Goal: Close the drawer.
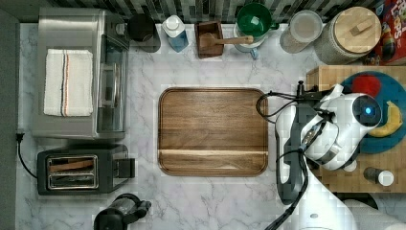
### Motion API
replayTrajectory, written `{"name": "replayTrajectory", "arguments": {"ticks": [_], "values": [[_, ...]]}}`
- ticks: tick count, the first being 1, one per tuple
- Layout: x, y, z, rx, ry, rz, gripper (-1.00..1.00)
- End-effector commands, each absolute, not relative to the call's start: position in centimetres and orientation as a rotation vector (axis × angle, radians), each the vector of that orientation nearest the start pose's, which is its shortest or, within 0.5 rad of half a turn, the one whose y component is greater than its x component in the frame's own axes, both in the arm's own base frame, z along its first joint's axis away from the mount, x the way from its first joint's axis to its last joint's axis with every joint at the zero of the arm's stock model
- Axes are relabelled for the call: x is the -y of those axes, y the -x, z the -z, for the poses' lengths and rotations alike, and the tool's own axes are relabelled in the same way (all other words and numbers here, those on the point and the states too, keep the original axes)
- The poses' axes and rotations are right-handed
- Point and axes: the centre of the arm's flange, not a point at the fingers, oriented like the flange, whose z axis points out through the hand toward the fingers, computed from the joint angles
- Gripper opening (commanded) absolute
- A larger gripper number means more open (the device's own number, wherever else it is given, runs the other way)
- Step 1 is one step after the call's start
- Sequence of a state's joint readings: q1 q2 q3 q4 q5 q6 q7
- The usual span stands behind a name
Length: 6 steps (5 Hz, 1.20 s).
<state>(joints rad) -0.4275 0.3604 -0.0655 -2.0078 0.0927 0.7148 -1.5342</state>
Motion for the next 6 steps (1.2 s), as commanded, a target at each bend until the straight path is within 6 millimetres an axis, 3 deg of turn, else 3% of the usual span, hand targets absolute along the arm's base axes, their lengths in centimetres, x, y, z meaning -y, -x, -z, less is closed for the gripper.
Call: {"name": "replayTrajectory", "arguments": {"ticks": [1, 6], "values": [[40.22, -51.54, -31.80, 0.006, 3.222, 0.135, -1.00], [40.22, -51.53, -31.79, 0.008, 3.222, 0.134, -1.00]]}}
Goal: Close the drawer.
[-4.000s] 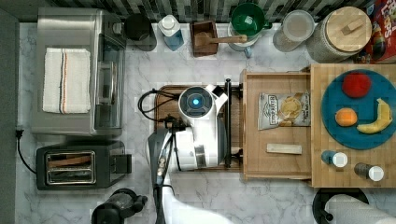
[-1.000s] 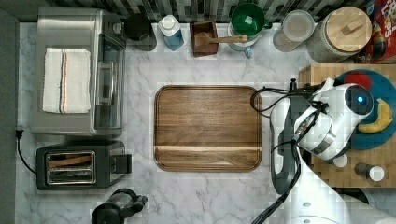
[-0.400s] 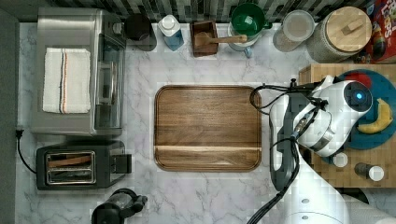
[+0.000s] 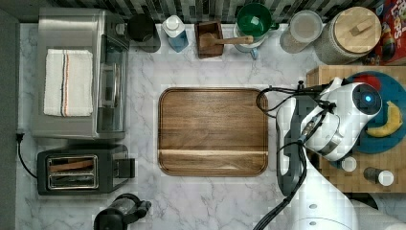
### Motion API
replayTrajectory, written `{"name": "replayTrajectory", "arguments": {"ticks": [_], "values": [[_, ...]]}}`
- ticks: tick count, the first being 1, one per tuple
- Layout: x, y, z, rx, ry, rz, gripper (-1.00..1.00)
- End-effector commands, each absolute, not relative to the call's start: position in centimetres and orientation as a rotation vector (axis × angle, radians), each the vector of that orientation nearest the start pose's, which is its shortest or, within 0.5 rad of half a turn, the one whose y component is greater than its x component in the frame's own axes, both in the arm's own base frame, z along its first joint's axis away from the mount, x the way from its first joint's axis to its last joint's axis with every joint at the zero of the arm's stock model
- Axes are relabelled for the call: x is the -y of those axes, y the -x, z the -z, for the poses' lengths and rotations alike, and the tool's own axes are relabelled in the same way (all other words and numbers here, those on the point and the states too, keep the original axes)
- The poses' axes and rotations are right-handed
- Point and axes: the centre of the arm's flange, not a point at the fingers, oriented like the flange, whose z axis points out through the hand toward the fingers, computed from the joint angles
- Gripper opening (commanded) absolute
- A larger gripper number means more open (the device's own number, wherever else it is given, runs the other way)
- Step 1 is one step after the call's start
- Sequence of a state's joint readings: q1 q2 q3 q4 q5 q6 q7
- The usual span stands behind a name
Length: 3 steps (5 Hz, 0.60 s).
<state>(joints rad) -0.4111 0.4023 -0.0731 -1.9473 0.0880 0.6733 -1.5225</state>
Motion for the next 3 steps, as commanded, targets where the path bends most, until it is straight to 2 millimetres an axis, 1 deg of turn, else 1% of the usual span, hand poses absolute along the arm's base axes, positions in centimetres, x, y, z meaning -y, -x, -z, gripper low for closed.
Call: {"name": "replayTrajectory", "arguments": {"ticks": [1, 3], "values": [[40.21, -51.54, -31.79, 0.008, 3.222, 0.134, -1.00], [40.21, -51.54, -31.80, 0.007, 3.222, 0.135, -1.00]]}}
